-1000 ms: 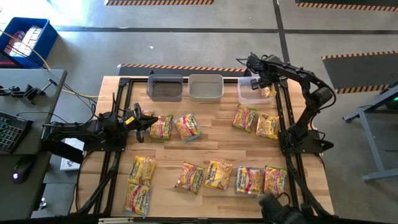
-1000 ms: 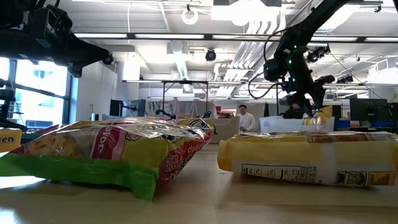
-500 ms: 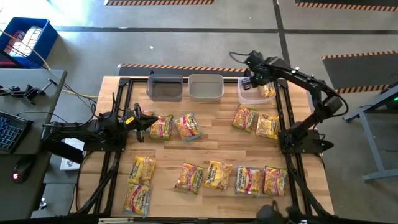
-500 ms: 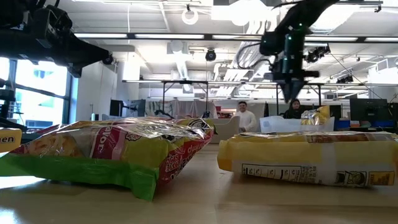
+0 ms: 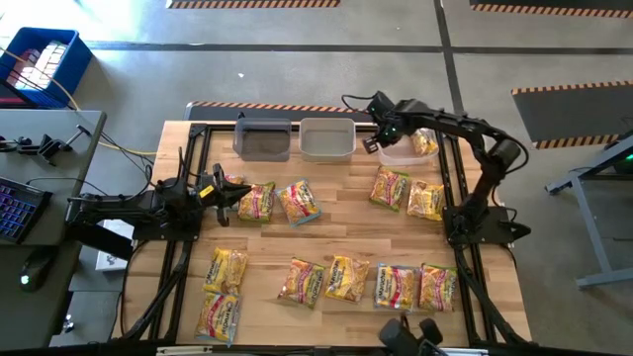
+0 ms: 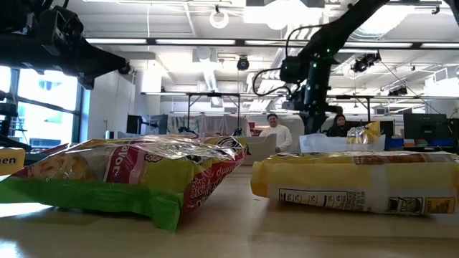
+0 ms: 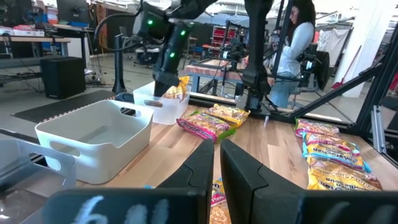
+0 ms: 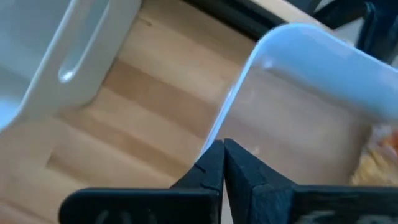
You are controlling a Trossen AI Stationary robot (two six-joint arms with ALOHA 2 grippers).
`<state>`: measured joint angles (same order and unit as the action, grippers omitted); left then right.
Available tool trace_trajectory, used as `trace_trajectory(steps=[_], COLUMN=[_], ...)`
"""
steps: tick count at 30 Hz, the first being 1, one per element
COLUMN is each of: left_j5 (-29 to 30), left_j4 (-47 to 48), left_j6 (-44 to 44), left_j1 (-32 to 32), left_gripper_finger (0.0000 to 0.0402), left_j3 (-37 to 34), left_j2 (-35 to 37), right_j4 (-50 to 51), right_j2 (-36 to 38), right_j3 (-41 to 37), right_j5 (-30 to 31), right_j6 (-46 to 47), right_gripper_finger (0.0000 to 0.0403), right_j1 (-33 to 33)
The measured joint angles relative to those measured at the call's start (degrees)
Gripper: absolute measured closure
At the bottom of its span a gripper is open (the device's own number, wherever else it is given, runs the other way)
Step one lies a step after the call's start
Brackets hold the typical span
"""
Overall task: Sort Maruchan noodles
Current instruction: Adjust the transparent bin on the table, then put the green noodle pack into the gray bin
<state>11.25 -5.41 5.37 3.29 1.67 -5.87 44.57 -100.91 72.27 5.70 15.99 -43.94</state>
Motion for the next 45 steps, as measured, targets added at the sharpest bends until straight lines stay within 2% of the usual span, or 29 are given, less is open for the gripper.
trace_trajectory(steps=[9,25,39,42,45], left_j5=[0.02,0.02,0.04,-0.12,-0.54], left_j4=[0.00,0.29,1.39,1.40,1.49], left_j6=[0.00,0.00,-0.44,0.02,1.29], left_j1=[0.00,-0.02,0.00,0.00,0.00], left_gripper_finger=[0.0383,0.0383,0.0383,0.0383,0.0383], left_j3=[0.00,0.00,0.00,0.00,0.00], left_j2=[0.00,0.00,0.00,-0.02,-0.42], right_j4=[-7.25,-15.98,2.19,-0.52,-12.20], right_j2=[-4.91,-5.02,8.87,10.87,13.62], right_j3=[0.00,0.00,0.00,-0.31,-5.43], right_j5=[-2.32,-1.41,3.27,3.29,2.61], right_j6=[-1.54,-6.12,-13.09,-15.81,-18.88], right_gripper_finger=[0.0402,0.0403,0.0403,0.0403,0.0403], right_j1=[-1.27,-2.40,-3.84,-3.06,-1.62])
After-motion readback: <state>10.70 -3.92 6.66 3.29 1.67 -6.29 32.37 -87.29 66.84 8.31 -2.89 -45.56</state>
